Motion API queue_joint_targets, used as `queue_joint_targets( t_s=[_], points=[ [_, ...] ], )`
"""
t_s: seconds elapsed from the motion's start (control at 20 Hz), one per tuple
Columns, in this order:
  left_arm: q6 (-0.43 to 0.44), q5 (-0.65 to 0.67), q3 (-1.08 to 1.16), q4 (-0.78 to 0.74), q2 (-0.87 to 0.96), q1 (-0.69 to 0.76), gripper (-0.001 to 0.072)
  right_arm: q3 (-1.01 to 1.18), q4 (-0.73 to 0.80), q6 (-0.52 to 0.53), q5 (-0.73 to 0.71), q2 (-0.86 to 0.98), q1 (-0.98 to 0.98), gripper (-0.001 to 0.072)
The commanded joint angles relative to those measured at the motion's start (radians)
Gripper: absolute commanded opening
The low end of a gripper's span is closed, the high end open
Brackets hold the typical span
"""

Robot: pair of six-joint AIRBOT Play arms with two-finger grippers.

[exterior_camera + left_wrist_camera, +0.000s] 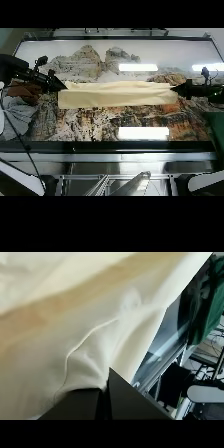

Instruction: Fold the shirts.

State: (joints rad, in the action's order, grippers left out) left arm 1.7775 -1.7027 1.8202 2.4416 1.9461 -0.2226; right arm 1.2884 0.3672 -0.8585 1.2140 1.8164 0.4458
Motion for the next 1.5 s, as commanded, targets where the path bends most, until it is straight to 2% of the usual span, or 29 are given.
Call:
queue_joint_targets(
  t_s=[0.0, 0.15, 0.4, 0.5, 0.55, 0.65, 0.7, 0.75, 0.8, 0.85, 0.9, 0.95, 1.05, 1.1, 1.15, 1.2, 1.25, 1.45],
  points=[
    [-0.100, 0.001, 0.258, 0.003, 0.193, 0.007, 0.0030, 0.066, -0.051, 0.025, -0.164, 0.068, -0.045, 0.0019],
    [-0.100, 0.031, 0.240, 0.001, 0.289, 0.006, 0.0029, 0.093, -0.055, 0.055, -0.172, 0.134, -0.075, 0.0019],
    [-0.045, 0.134, 0.172, -0.006, 0.341, -0.008, 0.0015, 0.093, -0.027, 0.089, -0.186, 0.174, -0.118, 0.0019],
    [-0.030, 0.130, 0.190, -0.006, 0.334, -0.009, 0.0047, 0.093, 0.031, 0.088, -0.171, 0.166, -0.117, 0.0019],
    [-0.030, 0.124, 0.224, -0.005, 0.334, -0.009, 0.0241, 0.093, 0.064, 0.088, -0.167, 0.155, -0.115, 0.0019],
    [-0.031, 0.109, 0.300, 0.018, 0.328, -0.009, 0.0519, 0.094, 0.091, 0.089, -0.155, 0.122, -0.113, 0.0029],
    [-0.031, 0.115, 0.319, 0.032, 0.314, -0.009, 0.0718, 0.096, 0.091, 0.089, -0.136, 0.100, -0.107, 0.0214],
    [-0.031, 0.125, 0.316, 0.042, 0.288, -0.011, 0.0712, 0.106, 0.094, 0.088, -0.112, 0.081, -0.098, 0.0414],
    [-0.031, 0.155, 0.287, 0.042, 0.246, -0.017, 0.0712, 0.126, 0.093, 0.087, -0.075, 0.061, -0.083, 0.0444],
    [-0.031, 0.192, 0.248, 0.042, 0.201, -0.025, 0.0712, 0.151, 0.095, 0.078, -0.038, 0.043, -0.064, 0.0445],
    [-0.030, 0.229, 0.209, 0.040, 0.154, -0.038, 0.0711, 0.184, 0.111, 0.054, -0.015, 0.030, -0.041, 0.0516],
    [-0.030, 0.249, 0.189, 0.040, 0.119, -0.055, 0.0711, 0.219, 0.154, -0.003, -0.011, 0.026, -0.021, 0.0589],
    [-0.030, 0.247, 0.185, 0.039, 0.063, -0.092, 0.0709, 0.261, 0.264, -0.126, -0.012, 0.028, 0.011, 0.0610],
    [-0.030, 0.238, 0.185, 0.039, 0.043, -0.105, 0.0693, 0.261, 0.291, -0.147, -0.012, 0.032, 0.016, 0.0644],
    [-0.030, 0.232, 0.185, 0.039, 0.027, -0.112, 0.0600, 0.261, 0.305, -0.167, -0.010, 0.043, 0.016, 0.0644],
    [-0.030, 0.224, 0.185, 0.039, 0.018, -0.112, 0.0375, 0.261, 0.311, -0.189, -0.008, 0.061, 0.010, 0.0644],
    [-0.029, 0.215, 0.186, 0.039, 0.016, -0.111, 0.0022, 0.261, 0.311, -0.206, -0.006, 0.080, -0.001, 0.0642],
    [-0.021, 0.195, 0.185, 0.034, 0.042, -0.062, 0.0022, 0.261, 0.311, -0.269, -0.010, 0.163, -0.073, 0.0638]
  ],
)
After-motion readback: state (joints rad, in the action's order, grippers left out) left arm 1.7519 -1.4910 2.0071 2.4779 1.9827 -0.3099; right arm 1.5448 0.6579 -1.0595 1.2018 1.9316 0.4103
